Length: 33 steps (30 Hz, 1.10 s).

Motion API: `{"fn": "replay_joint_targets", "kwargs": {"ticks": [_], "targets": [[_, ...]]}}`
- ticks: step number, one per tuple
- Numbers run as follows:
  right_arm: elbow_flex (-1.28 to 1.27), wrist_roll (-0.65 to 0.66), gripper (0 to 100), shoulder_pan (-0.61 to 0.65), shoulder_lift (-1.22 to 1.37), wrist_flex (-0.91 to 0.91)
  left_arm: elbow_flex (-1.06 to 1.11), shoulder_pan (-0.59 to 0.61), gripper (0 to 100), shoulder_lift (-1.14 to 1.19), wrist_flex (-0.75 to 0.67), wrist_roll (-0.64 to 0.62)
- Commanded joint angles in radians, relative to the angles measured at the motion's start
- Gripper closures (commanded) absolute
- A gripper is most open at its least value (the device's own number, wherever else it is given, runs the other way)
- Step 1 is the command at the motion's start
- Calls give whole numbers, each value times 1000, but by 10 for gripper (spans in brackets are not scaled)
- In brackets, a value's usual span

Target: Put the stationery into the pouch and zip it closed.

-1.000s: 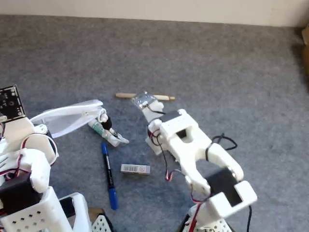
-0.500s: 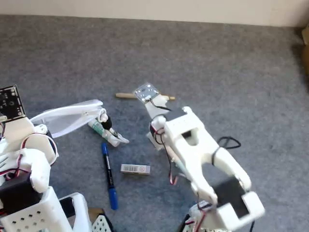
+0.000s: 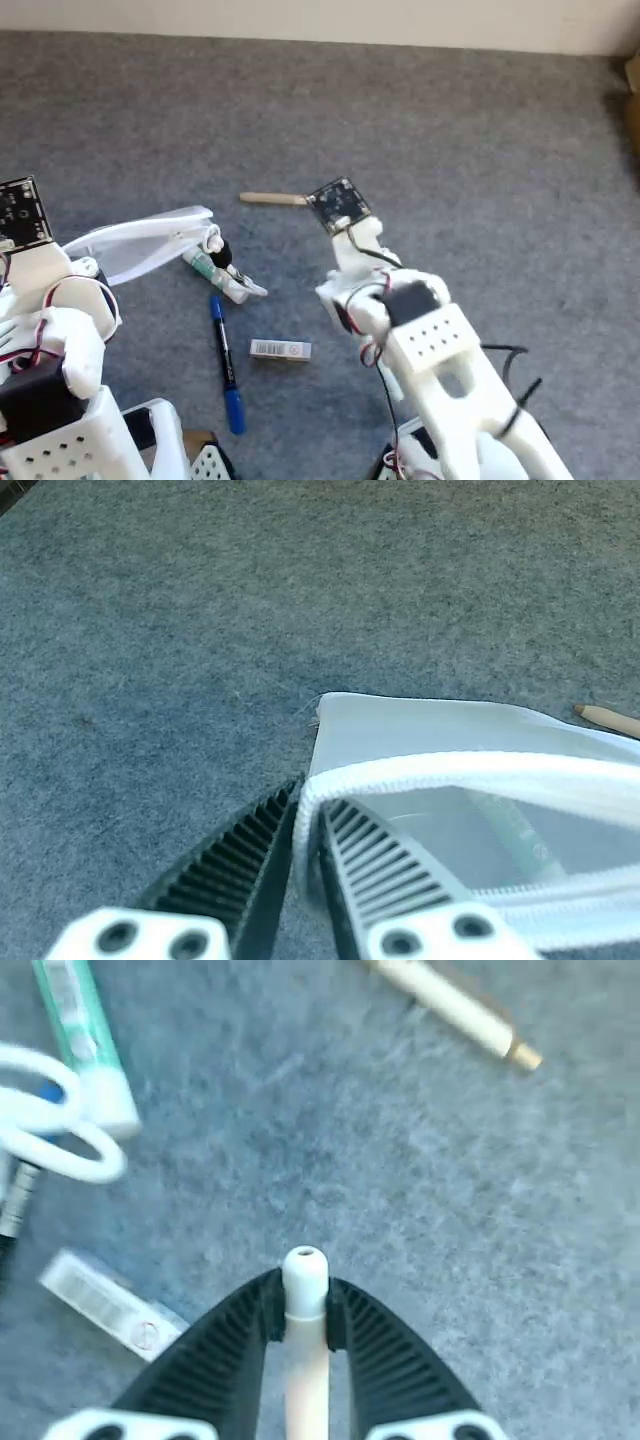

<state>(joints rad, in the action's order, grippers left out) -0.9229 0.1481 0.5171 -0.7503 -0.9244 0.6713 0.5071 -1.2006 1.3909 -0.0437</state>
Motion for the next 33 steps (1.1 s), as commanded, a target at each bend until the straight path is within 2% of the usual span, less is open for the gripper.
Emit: {"fn": "replay_joint_targets", "kwargs": {"ticks": [1, 11, 19, 27, 33], "targets": [[12, -44, 993, 65, -133, -7, -8, 4, 994, 25, -5, -14], [19, -57, 993, 194, -398, -7, -15, 2, 994, 25, -6, -14], [28, -51, 993, 371, -591, 8, -16, -56, 994, 27, -8, -14], [202, -51, 993, 476, -627, 30, -16, -56, 994, 27, -8, -14], [303, -51, 993, 536, -627, 200, -16, -56, 994, 27, -8, -14]]}}
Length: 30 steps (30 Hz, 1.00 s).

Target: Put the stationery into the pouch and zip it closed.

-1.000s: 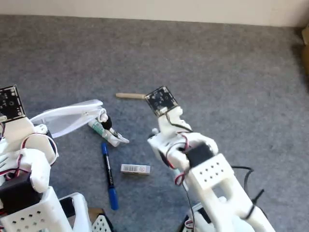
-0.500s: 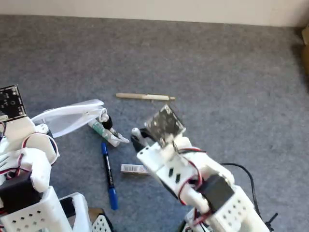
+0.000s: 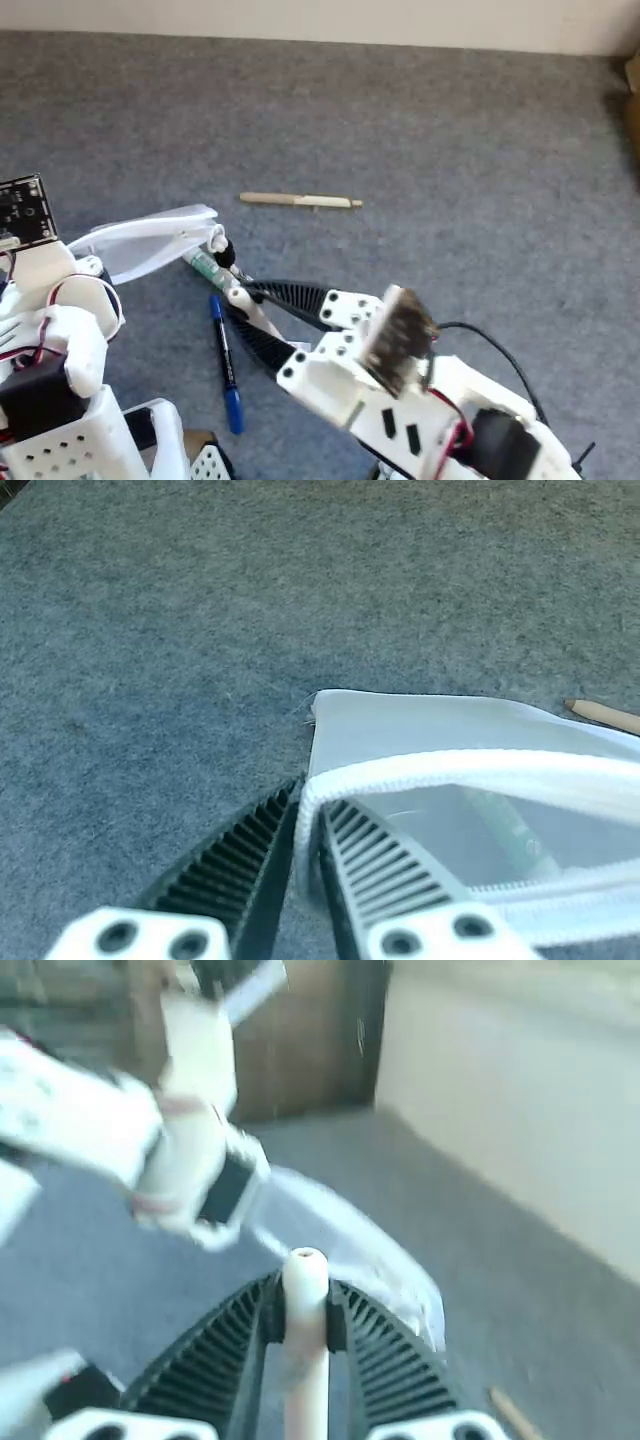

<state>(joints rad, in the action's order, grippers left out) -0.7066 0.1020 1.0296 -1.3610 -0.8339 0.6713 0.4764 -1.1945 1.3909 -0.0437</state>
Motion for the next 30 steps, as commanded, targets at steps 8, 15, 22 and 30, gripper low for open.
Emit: {"fn": "replay_joint_targets", "kwargs": {"ticks": [8, 15, 22, 30], "targets": [[88, -3, 993, 25, 25, 404, -12, -25, 994, 21, -8, -14], [88, -3, 993, 27, 189, 576, -15, -25, 994, 21, -8, -14], [88, -3, 993, 27, 302, 754, -15, -22, 994, 21, -9, -40], [87, -3, 993, 31, 397, 868, -13, -24, 994, 21, -9, -41]]}}
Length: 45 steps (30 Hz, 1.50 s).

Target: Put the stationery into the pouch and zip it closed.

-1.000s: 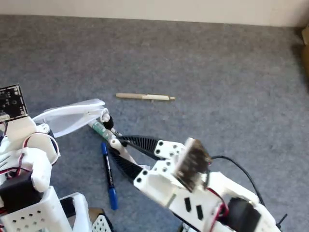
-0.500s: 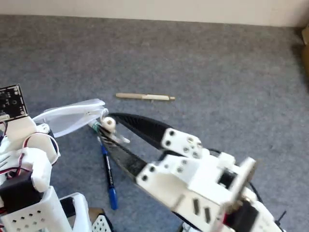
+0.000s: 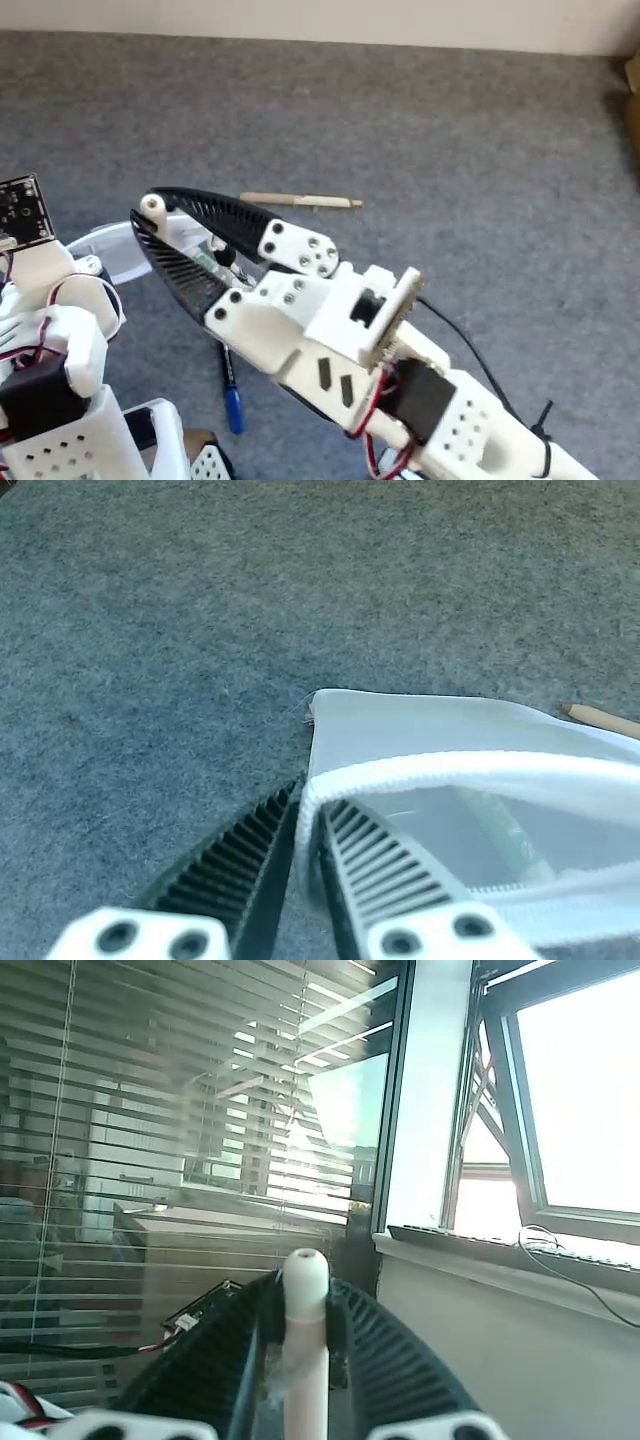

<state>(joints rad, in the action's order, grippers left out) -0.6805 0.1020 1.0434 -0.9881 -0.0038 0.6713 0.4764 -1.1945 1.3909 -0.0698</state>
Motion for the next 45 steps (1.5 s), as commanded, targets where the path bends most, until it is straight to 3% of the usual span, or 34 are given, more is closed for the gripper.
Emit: {"fn": "replay_joint_targets", "kwargs": {"ticks": [1, 5, 8, 13, 18, 35, 40, 45], "targets": [[61, -3, 993, 30, 33, 39, -13, -24, 994, 21, -9, -15], [21, -3, 993, 50, 61, 64, -13, -22, 994, 21, -9, -17], [-33, 2, 993, 45, 88, 186, -12, -21, 994, 21, -9, -17], [-96, 161, 993, 47, 160, 341, -10, -19, 994, 21, -9, -17], [-117, 170, 993, 44, 220, 395, -8, -19, 994, 21, -8, -17], [-119, 172, 987, 44, 288, 384, -8, -18, 994, 21, -6, -15], [-120, 172, 875, 44, 288, 381, -8, -18, 994, 21, -5, -14], [-116, 172, 860, 45, 286, 309, -8, -18, 994, 19, -5, -14]]}}
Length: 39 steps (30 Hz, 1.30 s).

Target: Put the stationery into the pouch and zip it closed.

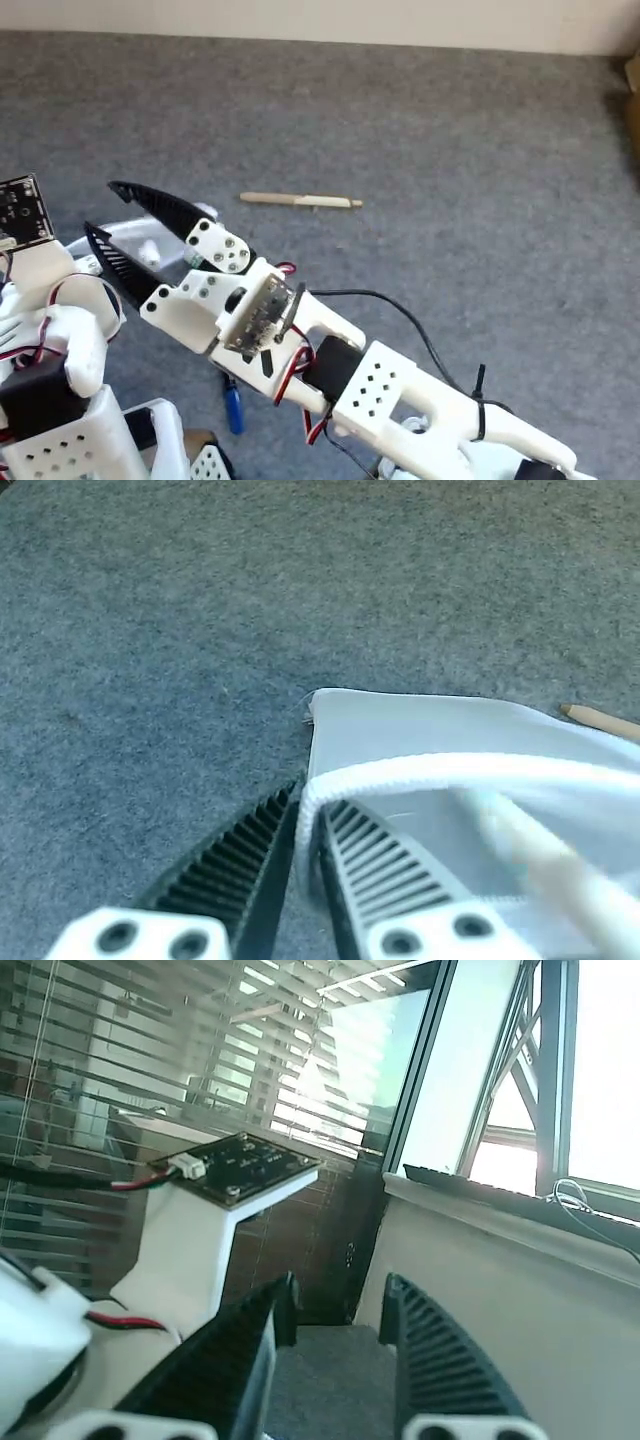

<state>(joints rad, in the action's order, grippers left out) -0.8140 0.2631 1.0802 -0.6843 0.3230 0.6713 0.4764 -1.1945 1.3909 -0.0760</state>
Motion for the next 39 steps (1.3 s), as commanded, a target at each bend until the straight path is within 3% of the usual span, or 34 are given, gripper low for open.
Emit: {"fn": "replay_joint_targets", "kwargs": {"ticks": [1, 10, 14, 29, 39], "targets": [[21, 11, 860, 8, -18, -19, -8, -18, 994, 19, -5, -8], [22, 11, 860, 5, -90, -53, -8, -18, 994, 19, -5, -8], [48, 8, 860, -50, -139, -245, -13, -2, 994, 16, -8, -9], [395, 6, 860, -228, -143, -740, -67, 228, 994, 12, -8, -46], [476, 9, 861, -237, -154, -1208, -53, 236, 994, 16, -8, -46]]}}
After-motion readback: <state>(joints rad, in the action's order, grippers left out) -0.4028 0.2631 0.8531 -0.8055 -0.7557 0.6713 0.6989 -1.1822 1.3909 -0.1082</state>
